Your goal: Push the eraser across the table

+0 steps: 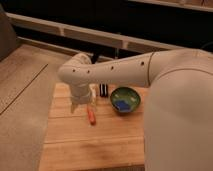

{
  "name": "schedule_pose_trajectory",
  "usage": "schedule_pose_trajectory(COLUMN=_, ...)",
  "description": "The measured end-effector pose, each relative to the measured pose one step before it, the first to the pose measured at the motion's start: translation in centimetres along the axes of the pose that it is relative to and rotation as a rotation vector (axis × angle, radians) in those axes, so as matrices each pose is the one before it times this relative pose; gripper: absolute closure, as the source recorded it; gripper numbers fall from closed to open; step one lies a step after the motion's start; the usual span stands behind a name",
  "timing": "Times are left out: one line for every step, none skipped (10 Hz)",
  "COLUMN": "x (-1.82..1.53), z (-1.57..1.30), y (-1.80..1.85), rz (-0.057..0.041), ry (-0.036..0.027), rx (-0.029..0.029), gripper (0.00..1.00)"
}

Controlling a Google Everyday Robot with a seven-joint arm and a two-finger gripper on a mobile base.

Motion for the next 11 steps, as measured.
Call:
schedule_pose_trajectory(x=0.000, z=0.001, y=0.002, rz=-0.00003, ry=0.00002, rx=0.00000, gripper=0.35)
schedule_pose_trajectory(x=0.002, z=0.005, y=-0.004, rz=0.00006, ry=0.00012, rx=0.00005, gripper=0.35)
schedule_pose_trajectory(x=0.006, z=0.056, y=0.004, rz=0.00005, ry=0.00108, rx=0.00000, gripper=0.36)
schedule_pose_trajectory(x=0.010, z=0.011, y=-0.010, rz=-0.00007, ry=0.00043, rx=0.00047, gripper=0.40)
schedule_pose_trajectory(x=-0.019, z=-0.003, y=0.031, rz=-0.00009, ry=-0.00073, rx=-0.00102, gripper=0.52)
schedule_pose_trajectory(x=0.003, z=-0.006, y=-0.012, rz=0.00012, ry=0.00002, rx=0.00015, gripper=0.62)
schedule_pose_trajectory(x=0.007, z=0.020, y=-0.008, rz=0.00004, ry=0.00039, rx=0.00021, gripper=0.70)
schedule_pose_trajectory(x=-0.001, z=-0.008, y=0.003, rz=-0.00006, ry=-0.00010, rx=-0.00001, gripper=0.82)
schedule_pose_trajectory(x=0.000, z=-0.004, y=-0.006, rz=0.00009, ry=-0.00002, rx=0.00005, gripper=0.92)
schedule_pose_trajectory(x=-0.022, z=-0.010, y=0.013, rz=-0.00050, ry=-0.00043, rx=0.00049, gripper=0.98)
schedule_pose_trajectory(x=-0.089, z=-0.022, y=-0.006, rz=0.00006, ry=-0.00003, rx=0.00215, gripper=1.00)
